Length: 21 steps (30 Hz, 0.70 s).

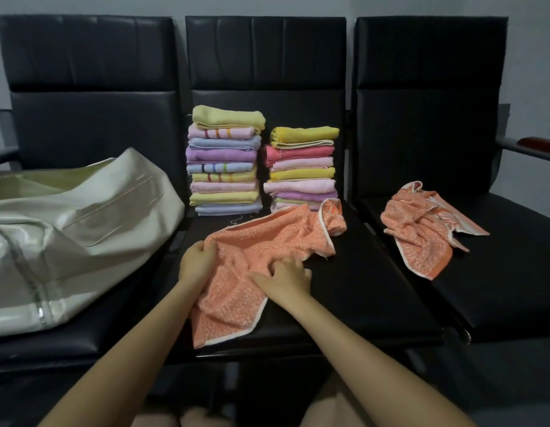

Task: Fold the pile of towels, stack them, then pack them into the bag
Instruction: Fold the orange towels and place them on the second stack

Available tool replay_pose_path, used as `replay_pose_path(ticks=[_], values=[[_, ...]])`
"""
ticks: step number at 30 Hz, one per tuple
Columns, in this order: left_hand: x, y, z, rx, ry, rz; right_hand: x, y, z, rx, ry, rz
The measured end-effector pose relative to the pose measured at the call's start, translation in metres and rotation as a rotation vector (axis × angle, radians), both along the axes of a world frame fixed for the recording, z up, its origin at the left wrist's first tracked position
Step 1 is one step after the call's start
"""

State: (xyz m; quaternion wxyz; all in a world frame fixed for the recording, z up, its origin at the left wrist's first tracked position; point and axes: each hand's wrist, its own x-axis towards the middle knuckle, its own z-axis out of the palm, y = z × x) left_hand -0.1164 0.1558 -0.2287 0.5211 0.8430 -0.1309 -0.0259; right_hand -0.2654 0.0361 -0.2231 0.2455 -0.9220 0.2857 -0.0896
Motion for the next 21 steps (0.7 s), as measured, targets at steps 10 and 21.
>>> replay_pose_path(ticks=[10,21], values=[[-0.015,0.024,0.025,-0.409,0.514,-0.220,-0.018,-0.026,0.013,0.483,-0.550,-0.163],[-0.015,-0.006,0.031,-0.371,0.211,-0.245,-0.060,-0.161,0.058,0.836,-0.744,-0.615]])
